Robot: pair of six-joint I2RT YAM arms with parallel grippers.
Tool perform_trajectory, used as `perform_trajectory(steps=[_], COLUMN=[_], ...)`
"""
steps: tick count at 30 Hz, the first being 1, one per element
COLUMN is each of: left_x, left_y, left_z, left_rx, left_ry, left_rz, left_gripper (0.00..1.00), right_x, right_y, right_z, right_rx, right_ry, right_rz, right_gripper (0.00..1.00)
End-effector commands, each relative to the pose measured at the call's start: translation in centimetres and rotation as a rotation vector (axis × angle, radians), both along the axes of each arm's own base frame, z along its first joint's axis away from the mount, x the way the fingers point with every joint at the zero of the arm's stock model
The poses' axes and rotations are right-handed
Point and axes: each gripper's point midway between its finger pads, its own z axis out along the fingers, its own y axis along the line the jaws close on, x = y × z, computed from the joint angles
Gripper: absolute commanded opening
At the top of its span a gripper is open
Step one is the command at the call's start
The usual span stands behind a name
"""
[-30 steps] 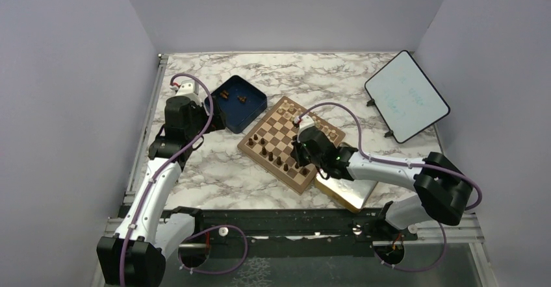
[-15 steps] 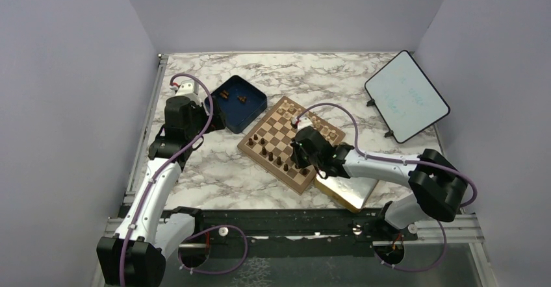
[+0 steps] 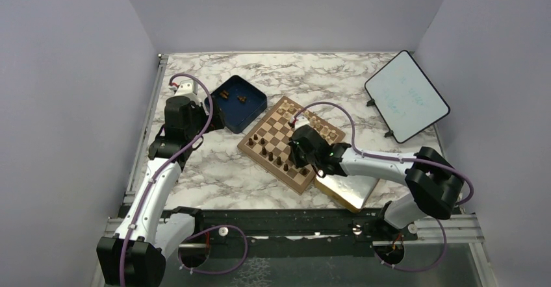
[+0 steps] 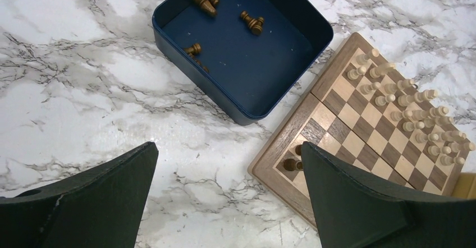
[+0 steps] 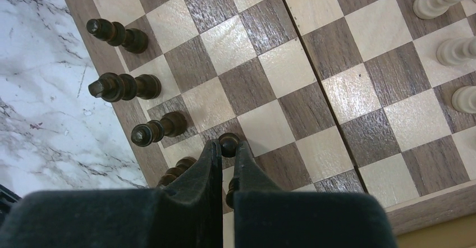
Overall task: Set up the chess pieces on the board
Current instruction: Place the chess piece on the chessboard.
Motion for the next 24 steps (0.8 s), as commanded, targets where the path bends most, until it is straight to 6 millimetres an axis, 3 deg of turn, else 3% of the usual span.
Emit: perform_trajectory(steps=[1,24], left_x=[-0.1,-0.1], left_y=[0.6,0.6], left_z=[0.2,0.2], left_rx=[0.016,0.015], left_ry=[-0.015,-0.015], left_rz=[0.027,0.028], left_gripper=[0.99,0.99], right_x=[-0.2,-0.7], right_y=[1.0,1.0], right_z=[0.4,-0.7], right_rx=[0.011,-0.029], right_ry=[0.025,0.067], right_rz=[0.016,0.021], right_gripper=[0.07,0.15])
